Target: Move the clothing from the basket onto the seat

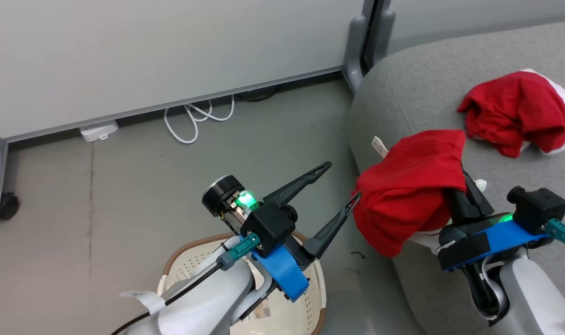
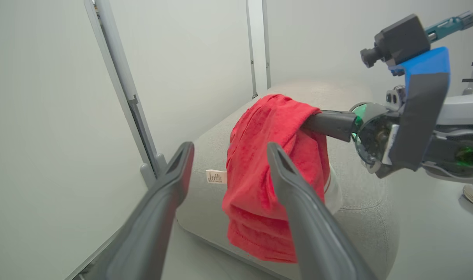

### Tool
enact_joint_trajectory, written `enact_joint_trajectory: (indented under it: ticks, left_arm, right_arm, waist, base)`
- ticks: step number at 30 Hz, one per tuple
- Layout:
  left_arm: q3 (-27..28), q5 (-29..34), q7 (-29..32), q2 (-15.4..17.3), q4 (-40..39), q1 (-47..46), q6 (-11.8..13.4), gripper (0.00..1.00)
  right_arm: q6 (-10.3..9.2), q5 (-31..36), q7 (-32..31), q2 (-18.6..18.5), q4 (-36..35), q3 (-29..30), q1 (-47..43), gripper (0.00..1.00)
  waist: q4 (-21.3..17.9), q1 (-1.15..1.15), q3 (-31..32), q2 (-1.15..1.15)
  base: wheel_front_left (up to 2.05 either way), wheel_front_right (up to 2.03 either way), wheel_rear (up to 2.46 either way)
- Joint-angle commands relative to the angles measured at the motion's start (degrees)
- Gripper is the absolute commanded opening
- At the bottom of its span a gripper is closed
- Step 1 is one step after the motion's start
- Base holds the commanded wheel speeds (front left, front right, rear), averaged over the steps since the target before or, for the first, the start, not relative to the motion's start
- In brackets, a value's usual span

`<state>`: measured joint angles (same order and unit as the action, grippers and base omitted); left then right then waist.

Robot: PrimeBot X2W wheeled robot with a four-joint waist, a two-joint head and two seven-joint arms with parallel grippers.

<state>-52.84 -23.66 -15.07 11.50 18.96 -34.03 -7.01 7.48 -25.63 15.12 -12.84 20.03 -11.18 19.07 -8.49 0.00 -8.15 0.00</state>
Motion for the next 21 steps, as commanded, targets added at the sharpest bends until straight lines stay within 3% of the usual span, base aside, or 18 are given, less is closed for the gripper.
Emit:
enact_joint_trajectory:
  ticks: [1,10,21]
  left_arm:
    - [-0.10,0.40,-0.15,0.30,-0.16,0.81,0.26,1.00]
    - [-0.97,0.82,-0.16,-0.02,0.30,0.79,0.08,1.00]
    - [-1.71,0.95,-0.15,-0.79,0.59,1.19,-0.16,1.00]
  right_arm:
    - [0.03,0.59,0.04,0.31,-0.59,0.99,-1.06,0.00]
    - [0.03,0.94,0.04,1.05,-2.42,5.60,-4.07,0.00]
    - [0.03,1.39,0.04,2.90,-5.34,10.73,-7.54,0.00]
  waist:
    - [-2.41,0.00,-0.71,0.00]
    - [-6.54,0.00,-1.38,0.00]
    - [-8.60,0.00,-1.58,0.00]
  base:
    - [0.00,0.00,0.00]
    - [0.00,0.00,0.00]
    - [0.00,0.00,0.00]
